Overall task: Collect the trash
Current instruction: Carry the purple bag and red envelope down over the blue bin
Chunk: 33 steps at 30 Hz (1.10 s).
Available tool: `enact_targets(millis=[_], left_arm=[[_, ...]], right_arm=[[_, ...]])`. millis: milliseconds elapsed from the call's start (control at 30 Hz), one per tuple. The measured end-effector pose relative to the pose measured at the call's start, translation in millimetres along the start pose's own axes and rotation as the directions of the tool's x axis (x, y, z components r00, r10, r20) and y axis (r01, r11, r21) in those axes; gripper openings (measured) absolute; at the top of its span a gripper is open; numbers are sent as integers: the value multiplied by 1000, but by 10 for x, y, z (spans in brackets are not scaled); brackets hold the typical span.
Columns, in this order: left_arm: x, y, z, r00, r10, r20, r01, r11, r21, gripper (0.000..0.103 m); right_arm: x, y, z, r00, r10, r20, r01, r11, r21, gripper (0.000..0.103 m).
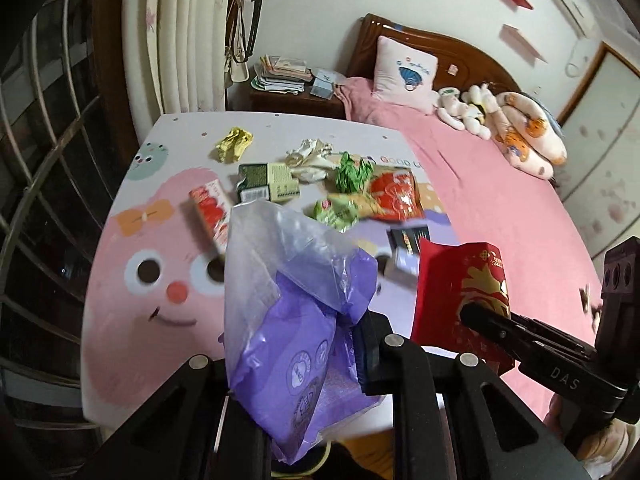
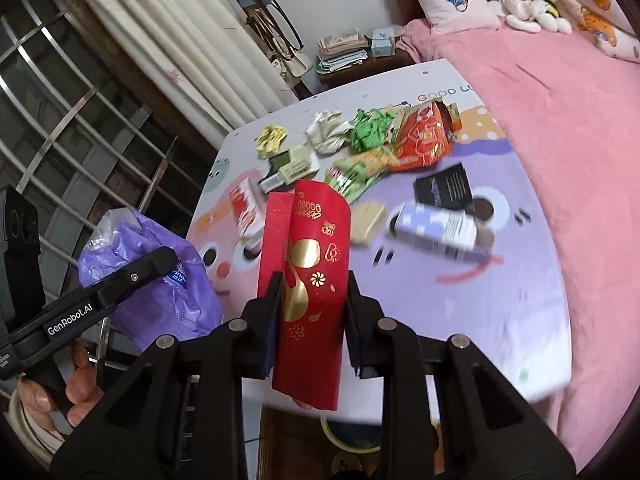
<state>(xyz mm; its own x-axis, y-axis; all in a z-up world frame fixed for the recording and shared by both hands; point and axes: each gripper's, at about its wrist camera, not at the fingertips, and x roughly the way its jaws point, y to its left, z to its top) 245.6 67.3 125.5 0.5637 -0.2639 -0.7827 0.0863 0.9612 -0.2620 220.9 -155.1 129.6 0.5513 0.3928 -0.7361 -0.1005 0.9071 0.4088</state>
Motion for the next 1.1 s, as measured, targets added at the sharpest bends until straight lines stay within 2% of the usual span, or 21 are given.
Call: enact_targets(millis=[267,400,533,767,967,1100], left_arm=[[-664,304,-1027,1000,-20,-14,21,998,62,16],[-788,443,-1515,999,-31,-35,34,996,83,16],[-787,596,-1962,996,-37,-76,43,996,81,16],[-409,700,-2528,987,-35,-159,47,996,72,16],[230,782,-3078,970,-19,-242,37,997,71,16],[757,869,-3435,965,0,-263,27,995,100,16]], right_arm=[[-354,571,-1063,999,-41,-3,41,999,-26,24],[-369,761,-1563,998,-58,-17,57,998,-25,24],[-281,871,-2060,994,-83,-65,81,996,-39,24],[108,753,-2700,977,-121,-177,118,993,-28,24],[677,303,-3189,953,-160,-259,173,985,29,24],[1164,-62,-3551,937,-180,-299,202,979,41,24]])
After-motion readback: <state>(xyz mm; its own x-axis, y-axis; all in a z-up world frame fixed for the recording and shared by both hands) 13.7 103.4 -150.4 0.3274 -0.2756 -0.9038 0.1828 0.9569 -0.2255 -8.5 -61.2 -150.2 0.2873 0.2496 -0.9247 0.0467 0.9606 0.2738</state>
